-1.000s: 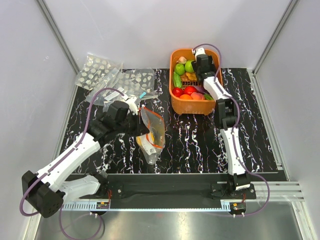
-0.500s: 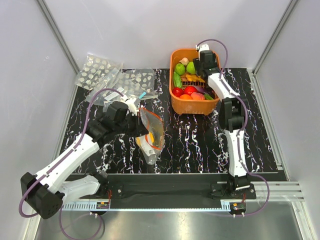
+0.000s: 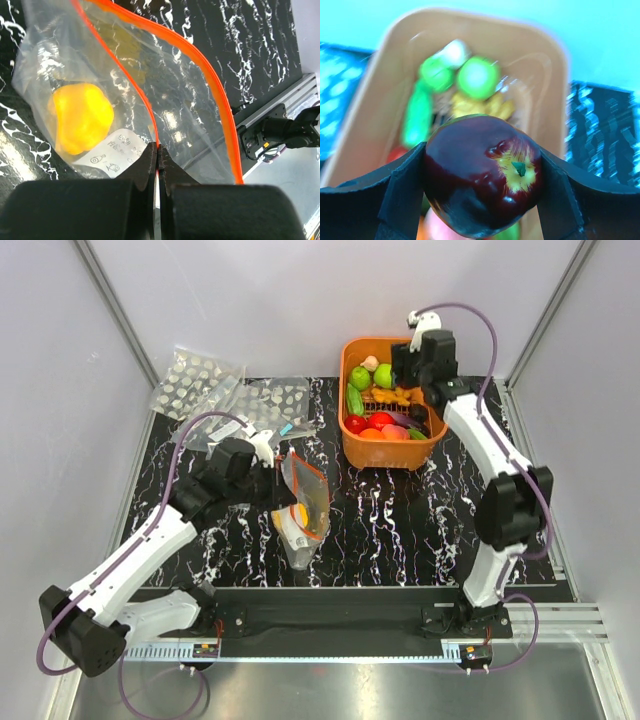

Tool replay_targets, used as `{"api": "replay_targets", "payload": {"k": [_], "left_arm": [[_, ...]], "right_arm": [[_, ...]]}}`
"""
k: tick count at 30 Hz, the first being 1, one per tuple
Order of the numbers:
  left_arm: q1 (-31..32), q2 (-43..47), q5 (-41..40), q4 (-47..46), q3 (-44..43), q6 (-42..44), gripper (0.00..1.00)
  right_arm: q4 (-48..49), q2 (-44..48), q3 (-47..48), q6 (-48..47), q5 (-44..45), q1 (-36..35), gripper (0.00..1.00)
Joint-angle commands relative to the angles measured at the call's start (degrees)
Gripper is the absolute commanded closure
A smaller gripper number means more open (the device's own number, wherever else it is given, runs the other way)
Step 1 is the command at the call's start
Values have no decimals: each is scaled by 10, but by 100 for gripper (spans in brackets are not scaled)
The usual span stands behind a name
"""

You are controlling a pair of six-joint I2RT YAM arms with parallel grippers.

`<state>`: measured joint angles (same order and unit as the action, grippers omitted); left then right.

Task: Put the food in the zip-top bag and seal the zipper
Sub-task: Pick up the fake fruit from the bin, then place the fake fruit in the zipper food storage bag.

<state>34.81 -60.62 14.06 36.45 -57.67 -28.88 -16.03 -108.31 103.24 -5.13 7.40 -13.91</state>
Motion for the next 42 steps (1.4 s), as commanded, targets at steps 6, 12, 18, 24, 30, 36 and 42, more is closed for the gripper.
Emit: {"api": "replay_targets", "payload": {"k": [6,12,18,24,30,36,42], "left_arm": [[8,-31,37,-25,-54,14,100],[24,-63,46,-34,-69,10,100],[31,-61,24,-25,-70,11,100],[30,-55,18,-9,-71,15,100],[30,-42,9,1,-71,17,100],[31,-40,10,7,-75,18,100],[30,-31,2,9,-72,16,100]], "right_arm": [[-6,207,-187,87,-111,-42,55],[-32,309,-268,125,-178,-72,55],[-52,372,-303,146,-239,-144,55],[-27,384,-331,181,-270,-199,56],[6,359,-350,208,-272,-255,57],[28,337,-366,223,-261,-298,57],[28,310,-388,226,-225,-310,57]]}}
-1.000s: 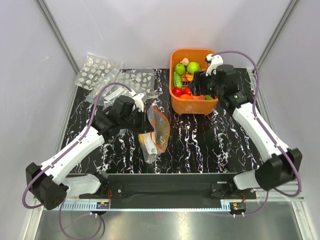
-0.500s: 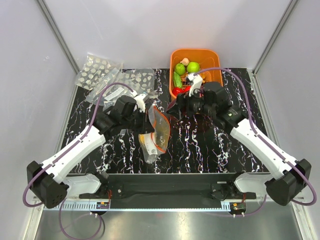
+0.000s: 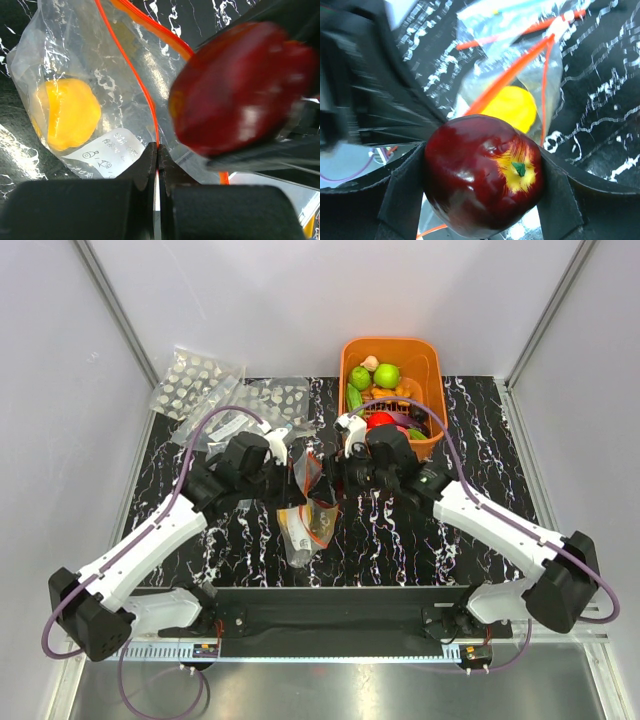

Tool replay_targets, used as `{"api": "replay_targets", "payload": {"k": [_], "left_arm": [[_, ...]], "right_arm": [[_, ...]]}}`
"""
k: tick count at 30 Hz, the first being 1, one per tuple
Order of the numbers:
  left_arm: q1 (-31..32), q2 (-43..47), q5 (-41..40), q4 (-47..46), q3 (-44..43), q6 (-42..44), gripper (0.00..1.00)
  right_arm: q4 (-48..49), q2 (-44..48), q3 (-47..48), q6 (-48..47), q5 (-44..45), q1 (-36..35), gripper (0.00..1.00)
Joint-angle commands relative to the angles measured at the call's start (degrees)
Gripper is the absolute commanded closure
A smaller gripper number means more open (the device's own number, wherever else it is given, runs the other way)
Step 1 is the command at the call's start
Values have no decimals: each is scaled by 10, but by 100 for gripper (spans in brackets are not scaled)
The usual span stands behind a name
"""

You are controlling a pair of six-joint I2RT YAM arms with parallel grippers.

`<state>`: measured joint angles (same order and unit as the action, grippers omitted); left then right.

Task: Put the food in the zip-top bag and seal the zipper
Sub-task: Place the fake fruit in the zipper food storage bag.

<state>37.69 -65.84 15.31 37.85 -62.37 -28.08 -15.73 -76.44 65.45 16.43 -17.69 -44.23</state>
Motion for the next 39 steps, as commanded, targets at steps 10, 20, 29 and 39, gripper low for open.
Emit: {"api": "replay_targets", "payload": {"k": [10,20,29,39], "left_arm": [[1,55,-22,-10,2,-7,100],[1,69,-26,-22,28,-16,100],[2,73,-31,-20,31,-16,100],[2,83,-31,-23,39,-17,100]], "right_arm": [[12,-22,-18,12,66,-25,46],[-4,-11,-3,8,71,-32,7],[-20,7,5,11,94,-32,8],[-120,-13,93,-26,234,-29,16]]}}
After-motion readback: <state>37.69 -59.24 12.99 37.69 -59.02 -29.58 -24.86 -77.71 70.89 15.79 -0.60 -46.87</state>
